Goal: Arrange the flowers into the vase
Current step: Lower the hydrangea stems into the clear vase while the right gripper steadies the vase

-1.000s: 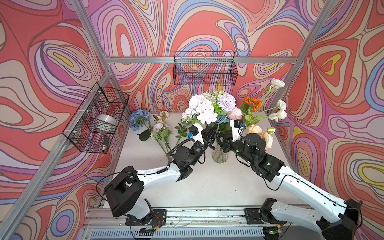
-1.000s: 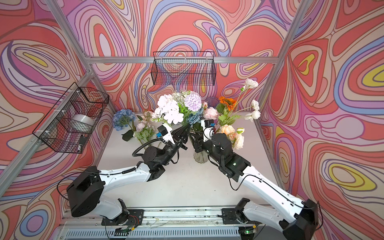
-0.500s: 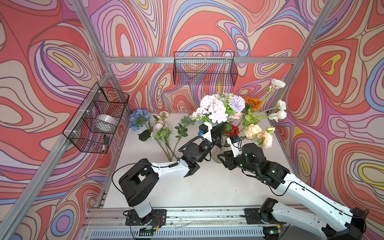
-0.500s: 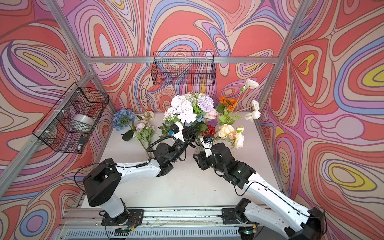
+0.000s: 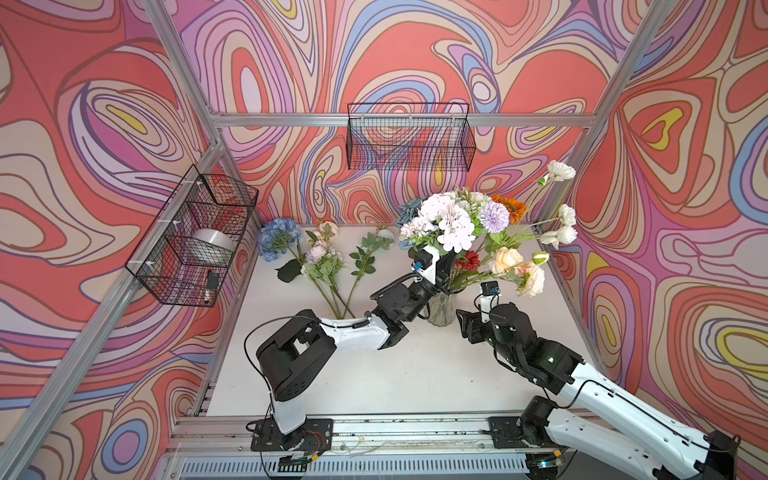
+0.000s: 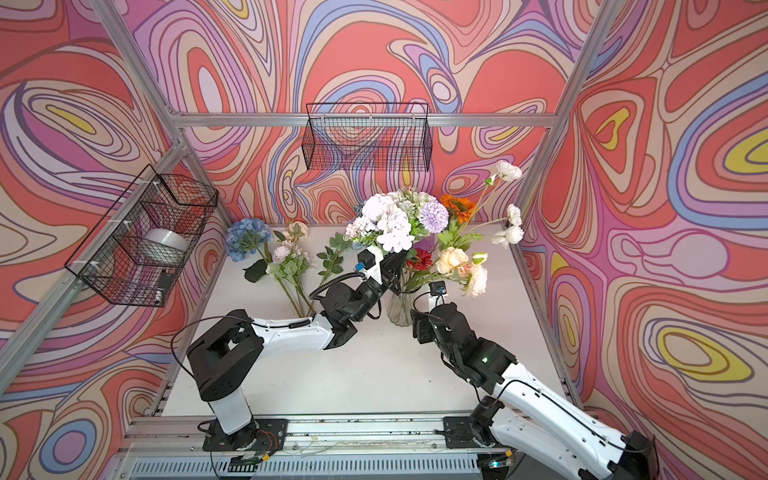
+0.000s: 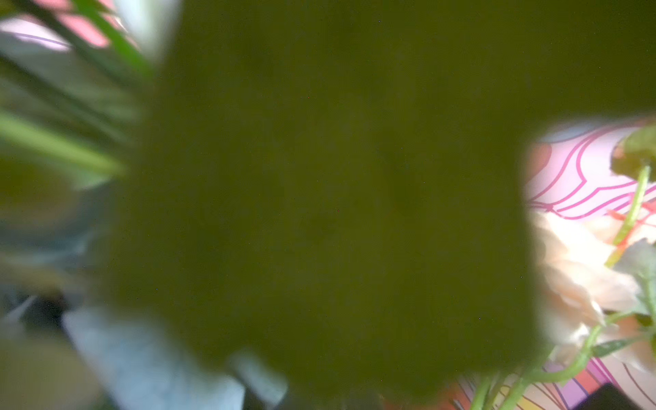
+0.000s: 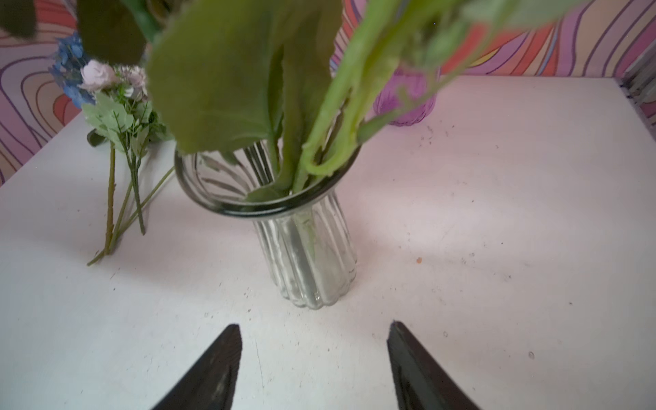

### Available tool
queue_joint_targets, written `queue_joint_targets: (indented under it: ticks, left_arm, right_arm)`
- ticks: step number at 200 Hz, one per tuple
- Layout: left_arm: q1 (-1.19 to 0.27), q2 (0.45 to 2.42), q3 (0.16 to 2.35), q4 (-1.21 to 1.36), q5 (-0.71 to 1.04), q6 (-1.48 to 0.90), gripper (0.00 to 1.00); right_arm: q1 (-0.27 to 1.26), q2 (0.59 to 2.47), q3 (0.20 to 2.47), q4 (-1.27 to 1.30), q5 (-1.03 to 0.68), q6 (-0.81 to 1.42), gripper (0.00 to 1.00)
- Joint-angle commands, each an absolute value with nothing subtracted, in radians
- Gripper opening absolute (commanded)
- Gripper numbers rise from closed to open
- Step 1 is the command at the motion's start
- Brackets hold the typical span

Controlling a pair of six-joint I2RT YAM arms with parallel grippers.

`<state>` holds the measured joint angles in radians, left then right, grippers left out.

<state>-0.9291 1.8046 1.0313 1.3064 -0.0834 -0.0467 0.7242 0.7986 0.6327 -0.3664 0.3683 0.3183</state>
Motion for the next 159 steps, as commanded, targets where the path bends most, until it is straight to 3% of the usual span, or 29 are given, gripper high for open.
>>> queue_joint_targets:
  ticks: [1,56,121,159]
  left_arm:
    - [-0.945,1.812,1.018,1.37,-0.092,0.025,0.0]
    - [-0.96,1.869,1.006,1.37,-0.128,0.103,0.0]
    - [-0.966,1.873,0.941,1.37,-0.174,0.105,0.0]
    - [-0.969,1.848,0.898,1.371,-0.194,0.072,0.3]
  right_arm:
    - [0.726,0.81,0.612,-0.229,0.426,0.274,0.7]
    - [0.725,0.911,0.65,-0.142,0.405,0.234,0.71]
    - [0.725,0.903,0.646,-0.124,0.413,0.225,0.71]
    - [0.725,0.913,0.665,-0.142,0.404,0.224,0.72]
